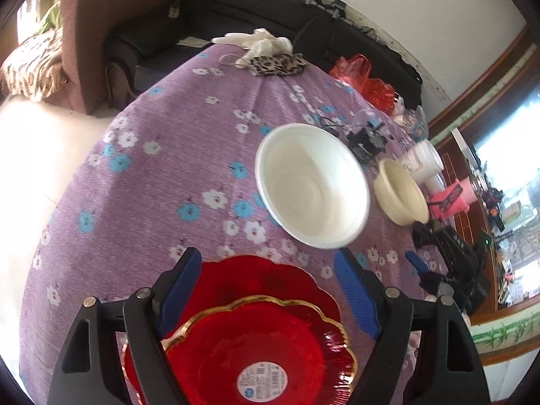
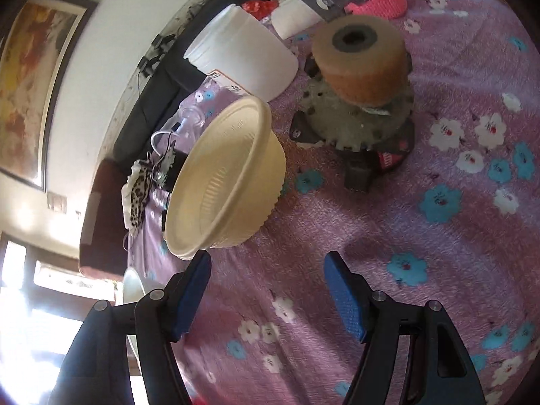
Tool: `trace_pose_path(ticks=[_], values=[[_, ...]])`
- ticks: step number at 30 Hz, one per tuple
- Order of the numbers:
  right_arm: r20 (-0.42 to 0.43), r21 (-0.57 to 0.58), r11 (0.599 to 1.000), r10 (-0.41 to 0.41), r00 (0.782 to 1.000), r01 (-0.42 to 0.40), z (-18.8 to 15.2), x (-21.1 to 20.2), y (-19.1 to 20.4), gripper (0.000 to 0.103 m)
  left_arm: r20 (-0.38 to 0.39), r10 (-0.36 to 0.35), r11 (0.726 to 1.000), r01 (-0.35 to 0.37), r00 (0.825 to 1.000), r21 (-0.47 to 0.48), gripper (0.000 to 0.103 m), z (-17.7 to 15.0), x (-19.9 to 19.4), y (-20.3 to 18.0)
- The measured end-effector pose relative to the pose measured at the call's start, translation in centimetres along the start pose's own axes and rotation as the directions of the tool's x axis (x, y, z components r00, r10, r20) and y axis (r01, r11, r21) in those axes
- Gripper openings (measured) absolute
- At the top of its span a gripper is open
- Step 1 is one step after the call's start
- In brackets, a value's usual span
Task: Organize plates and bowls
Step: 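Reach the right gripper to the beige plastic bowl and grasp its rim, then lift the beige bowl with the right gripper and carry it toward the red plates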
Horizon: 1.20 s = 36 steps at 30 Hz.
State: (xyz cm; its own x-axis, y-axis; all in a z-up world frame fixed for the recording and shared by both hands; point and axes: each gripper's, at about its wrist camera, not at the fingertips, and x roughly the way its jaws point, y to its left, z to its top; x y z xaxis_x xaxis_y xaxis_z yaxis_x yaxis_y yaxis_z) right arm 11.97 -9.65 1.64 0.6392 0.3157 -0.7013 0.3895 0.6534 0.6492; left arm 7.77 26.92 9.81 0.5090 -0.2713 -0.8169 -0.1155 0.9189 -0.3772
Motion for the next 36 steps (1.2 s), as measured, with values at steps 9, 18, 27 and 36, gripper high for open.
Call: trace_pose_path(ticks=[9, 18, 27, 36], values=[[0.082, 0.002, 0.997, -0.071, 0.994, 0.071, 1.5, -0.5, 1.2, 0.082, 0.036, -0.010, 0.992, 0.005, 0.999, 0.122, 0.080, -0.7, -0.4, -4.2], [-0.001, -0.002, 0.998, -0.057, 0.998, 0.057, 2.6, 2.7, 1.0, 0.012, -0.001, -0.008, 0.980, 0.008, 1.000, 0.199, 0.080, -1.1, 1.9, -8.7], [-0.066, -0.171, 0.981, -0.106, 0.992, 0.094, -0.1, -3.5, -1.6, 0.010, -0.045, 0.028, 0.960, -0.014, 0.999, 0.281, 0.080, -2.2, 3.8, -12.9], [-0.220, -0.176, 0.981, -0.120, 0.968, 0.082, -3.3, -9.2, -8.8, 0.010, -0.148, 0.062, 0.921, 0.000, 0.987, 0.388, 0.080, -7.1, 7.8, -18.2]])
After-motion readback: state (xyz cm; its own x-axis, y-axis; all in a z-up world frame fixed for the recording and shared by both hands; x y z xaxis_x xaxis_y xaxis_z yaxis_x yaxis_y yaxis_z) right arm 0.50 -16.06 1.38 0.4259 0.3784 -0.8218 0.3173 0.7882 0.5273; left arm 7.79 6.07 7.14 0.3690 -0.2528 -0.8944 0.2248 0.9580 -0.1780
